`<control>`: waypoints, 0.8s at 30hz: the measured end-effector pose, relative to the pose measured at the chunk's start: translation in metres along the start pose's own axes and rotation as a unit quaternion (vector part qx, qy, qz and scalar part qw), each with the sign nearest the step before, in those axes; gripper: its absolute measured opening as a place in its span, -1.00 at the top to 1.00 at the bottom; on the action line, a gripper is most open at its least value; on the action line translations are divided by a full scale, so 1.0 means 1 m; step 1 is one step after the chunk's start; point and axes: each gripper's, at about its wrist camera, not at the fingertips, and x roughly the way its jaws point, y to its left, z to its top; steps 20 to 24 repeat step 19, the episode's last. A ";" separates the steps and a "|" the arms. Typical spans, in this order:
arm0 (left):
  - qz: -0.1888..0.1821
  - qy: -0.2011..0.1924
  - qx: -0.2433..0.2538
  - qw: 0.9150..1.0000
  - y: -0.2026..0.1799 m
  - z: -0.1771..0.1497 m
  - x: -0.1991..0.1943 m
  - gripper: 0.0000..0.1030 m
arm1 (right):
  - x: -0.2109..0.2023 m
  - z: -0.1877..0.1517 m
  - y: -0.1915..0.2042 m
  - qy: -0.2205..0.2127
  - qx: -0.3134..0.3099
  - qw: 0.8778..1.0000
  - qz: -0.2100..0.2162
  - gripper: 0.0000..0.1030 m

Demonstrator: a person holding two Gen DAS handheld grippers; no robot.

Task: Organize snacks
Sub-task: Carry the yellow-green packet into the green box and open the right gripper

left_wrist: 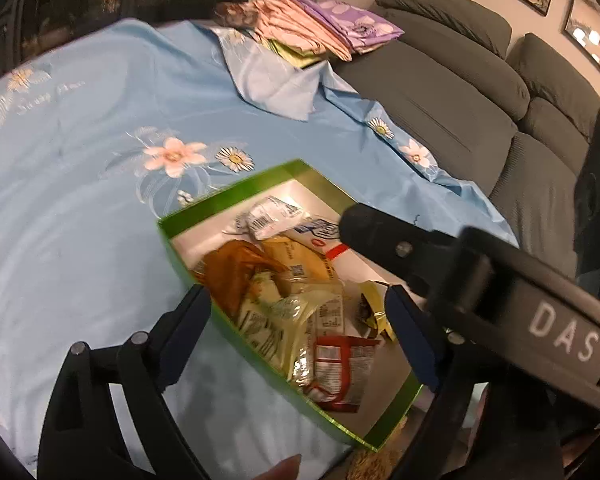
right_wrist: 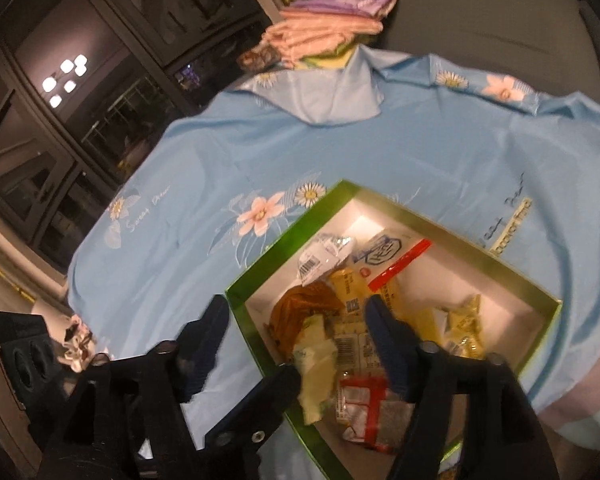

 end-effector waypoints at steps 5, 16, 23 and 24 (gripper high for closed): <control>0.021 -0.014 -0.001 1.000 0.000 -0.002 -0.022 -0.99 | -0.018 -0.002 0.000 -0.020 0.006 1.000 -0.017 -0.66; 0.031 -0.025 -0.005 0.999 -0.003 -0.005 -0.040 -0.99 | -0.041 -0.005 -0.009 -0.043 0.035 0.997 -0.056 -0.70; 0.032 -0.028 -0.005 0.999 -0.003 -0.007 -0.042 -0.99 | -0.043 -0.007 -0.009 -0.044 0.036 0.997 -0.058 -0.70; 0.032 -0.028 -0.005 0.999 -0.003 -0.007 -0.042 -0.99 | -0.043 -0.007 -0.009 -0.044 0.036 0.997 -0.058 -0.70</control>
